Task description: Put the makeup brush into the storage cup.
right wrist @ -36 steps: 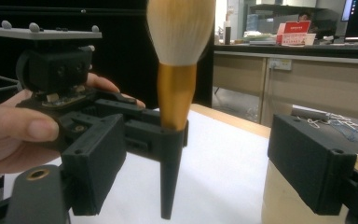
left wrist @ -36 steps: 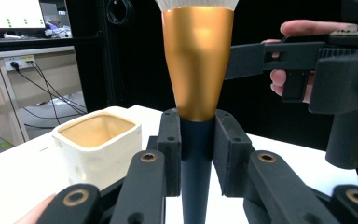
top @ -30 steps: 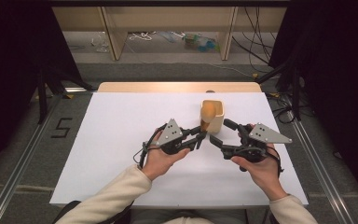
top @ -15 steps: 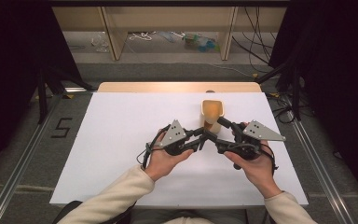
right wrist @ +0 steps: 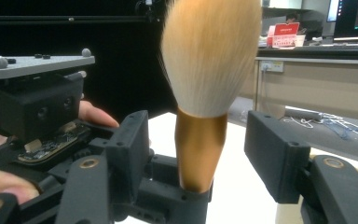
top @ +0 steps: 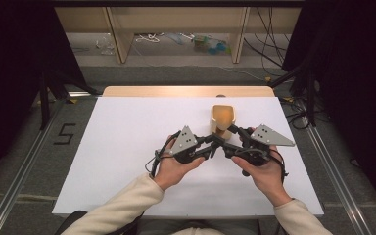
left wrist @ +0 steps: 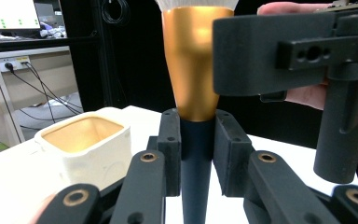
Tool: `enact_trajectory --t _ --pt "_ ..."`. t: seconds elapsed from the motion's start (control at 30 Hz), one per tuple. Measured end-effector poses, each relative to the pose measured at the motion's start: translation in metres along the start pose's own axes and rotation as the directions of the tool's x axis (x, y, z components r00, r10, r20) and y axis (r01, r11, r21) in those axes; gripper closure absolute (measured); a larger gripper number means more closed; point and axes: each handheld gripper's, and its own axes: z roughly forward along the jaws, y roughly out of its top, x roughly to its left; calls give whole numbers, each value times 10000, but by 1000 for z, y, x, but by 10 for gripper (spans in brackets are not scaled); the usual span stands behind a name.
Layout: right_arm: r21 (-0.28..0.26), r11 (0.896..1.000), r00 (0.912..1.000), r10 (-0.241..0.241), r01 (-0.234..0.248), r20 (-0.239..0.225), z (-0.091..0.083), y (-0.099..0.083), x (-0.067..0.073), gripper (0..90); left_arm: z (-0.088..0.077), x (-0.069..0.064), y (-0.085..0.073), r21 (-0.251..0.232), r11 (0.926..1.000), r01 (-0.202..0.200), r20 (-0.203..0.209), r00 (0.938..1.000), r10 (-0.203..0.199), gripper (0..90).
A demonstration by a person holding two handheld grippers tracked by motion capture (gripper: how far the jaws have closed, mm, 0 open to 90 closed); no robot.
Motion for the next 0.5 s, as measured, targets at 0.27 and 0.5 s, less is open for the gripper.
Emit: enact_trajectory --t 0.27,0.5 --pt "-38 10000 10000 64 -64 -12 2 2 1 490 1 -1 0 -27 10000 -46 -33 10000 46 743" --pt "-117 9999 10000 25 -24 92 4 1 1 532 2 -2 0 -28 10000 -67 -45 10000 67 743"
